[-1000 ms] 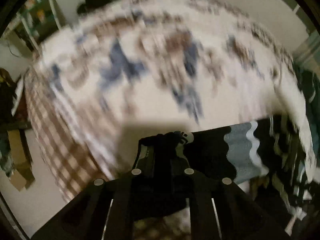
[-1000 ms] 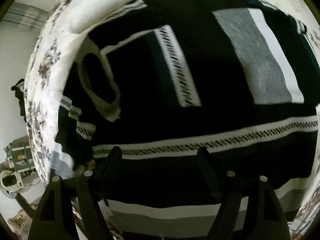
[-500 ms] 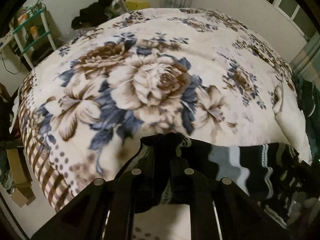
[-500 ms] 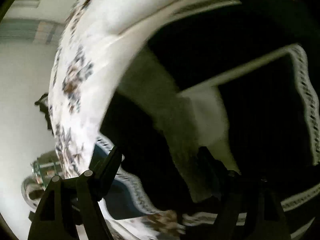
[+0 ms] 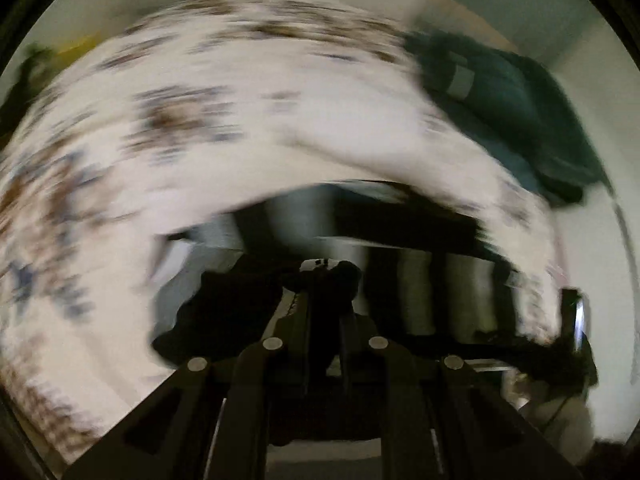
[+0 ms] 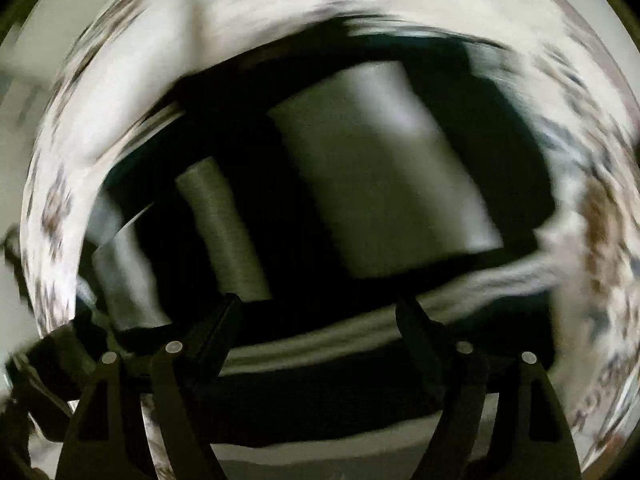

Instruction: Fold small clothes

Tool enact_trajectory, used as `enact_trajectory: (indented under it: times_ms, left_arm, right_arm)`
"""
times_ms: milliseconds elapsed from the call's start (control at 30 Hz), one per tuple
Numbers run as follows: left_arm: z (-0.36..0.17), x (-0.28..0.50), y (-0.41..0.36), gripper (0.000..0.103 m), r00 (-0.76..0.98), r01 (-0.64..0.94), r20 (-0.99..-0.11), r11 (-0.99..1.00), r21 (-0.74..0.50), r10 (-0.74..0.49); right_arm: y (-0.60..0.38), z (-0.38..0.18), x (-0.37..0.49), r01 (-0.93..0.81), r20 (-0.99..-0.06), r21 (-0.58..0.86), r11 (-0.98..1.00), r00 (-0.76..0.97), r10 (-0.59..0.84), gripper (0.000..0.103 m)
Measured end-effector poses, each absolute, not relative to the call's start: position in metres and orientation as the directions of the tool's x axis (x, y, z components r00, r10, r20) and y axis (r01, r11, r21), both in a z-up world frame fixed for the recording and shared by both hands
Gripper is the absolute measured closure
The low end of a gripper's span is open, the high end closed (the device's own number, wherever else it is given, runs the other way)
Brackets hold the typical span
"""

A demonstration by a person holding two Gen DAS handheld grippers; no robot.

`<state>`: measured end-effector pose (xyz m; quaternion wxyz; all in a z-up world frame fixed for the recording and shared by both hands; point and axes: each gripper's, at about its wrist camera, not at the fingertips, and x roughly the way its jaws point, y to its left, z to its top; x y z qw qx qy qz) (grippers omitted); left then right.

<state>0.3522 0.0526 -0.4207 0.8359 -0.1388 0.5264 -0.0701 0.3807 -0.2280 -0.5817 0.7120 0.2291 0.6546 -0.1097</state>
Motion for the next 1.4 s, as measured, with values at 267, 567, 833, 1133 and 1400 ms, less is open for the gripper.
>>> enact_trajectory:
  times_ms: [267,567,833,1133,1400]
  left_arm:
    - [-0.449,0.417,-0.204,0.09,0.313,0.201,-0.878,0.929,-0.311,-0.362]
    - [-0.505,0.413,-0.269,0.009,0.214,0.18,-0.943,0.959,-0.22,-0.256]
    - [-0.492,0.347,-0.14,0.009,0.303,-0.011,-0.952,0.999,-0.041,-0.035]
    - [-0.531,0.362,0.027,0.009,0.262,-0.315,-0.954,0.947,0.058,0.145]
    - [-0.544,0.406,0.046,0.009,0.285,-0.349,-0.952,0.937,0.001,0.108]
  right_arm:
    - [-0.375,-0.583,0.323,0.579,-0.986,0.165,0.798,0.124,0.113,0.022]
    - [-0.471,-0.596,0.26,0.637,-0.967,0.249,0.729,0.119,0.226,0.022]
    - [-0.476,-0.59,0.268,0.57,-0.917,0.384,0.727,0.144,0.372,0.022]
    - [-0.375,-0.604,0.405,0.392,-0.854,0.519,0.759,0.208,0.476,0.022]
    - [-0.355,-0.609,0.453,0.304,-0.91,0.414,0.858,0.175,0.377,0.096]
